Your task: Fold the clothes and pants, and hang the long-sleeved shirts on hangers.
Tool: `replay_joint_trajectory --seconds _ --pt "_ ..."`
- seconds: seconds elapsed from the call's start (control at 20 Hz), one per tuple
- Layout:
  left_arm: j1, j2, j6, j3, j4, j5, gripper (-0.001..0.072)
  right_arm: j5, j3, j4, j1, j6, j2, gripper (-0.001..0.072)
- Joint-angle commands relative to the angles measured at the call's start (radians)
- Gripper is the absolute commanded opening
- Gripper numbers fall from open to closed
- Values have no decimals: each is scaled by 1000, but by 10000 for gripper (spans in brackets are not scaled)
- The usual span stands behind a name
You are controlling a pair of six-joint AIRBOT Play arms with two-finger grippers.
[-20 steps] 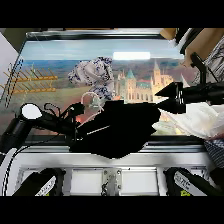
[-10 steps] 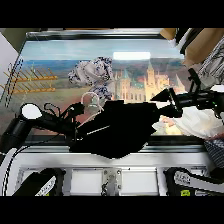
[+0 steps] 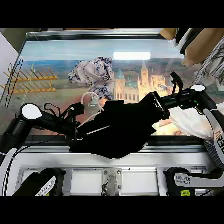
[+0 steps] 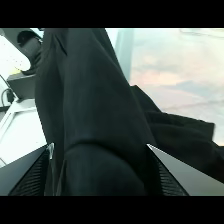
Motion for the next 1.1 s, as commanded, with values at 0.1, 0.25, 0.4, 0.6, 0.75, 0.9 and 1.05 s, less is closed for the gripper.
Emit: replay_joint_trajectory --seconds 0.1,0.25,0.4,0.6,0.75,0.9,1.05 --pt "1 0 0 0 0 0 22 -4 0 7 34 10 -6 651" --pt "1 0 0 0 0 0 22 -4 0 7 34 21 -6 651" --pt "1 0 0 0 0 0 22 -4 0 7 34 21 -6 651" --pt "1 0 0 0 0 0 22 -4 0 7 45 21 -6 651" --pt "1 0 0 0 0 0 22 -18 0 7 71 23 -6 651" --pt "1 0 0 0 0 0 22 -48 0 7 84 25 -6 651" --pt "1 0 0 0 0 0 22 -48 0 7 83 25 -6 651"
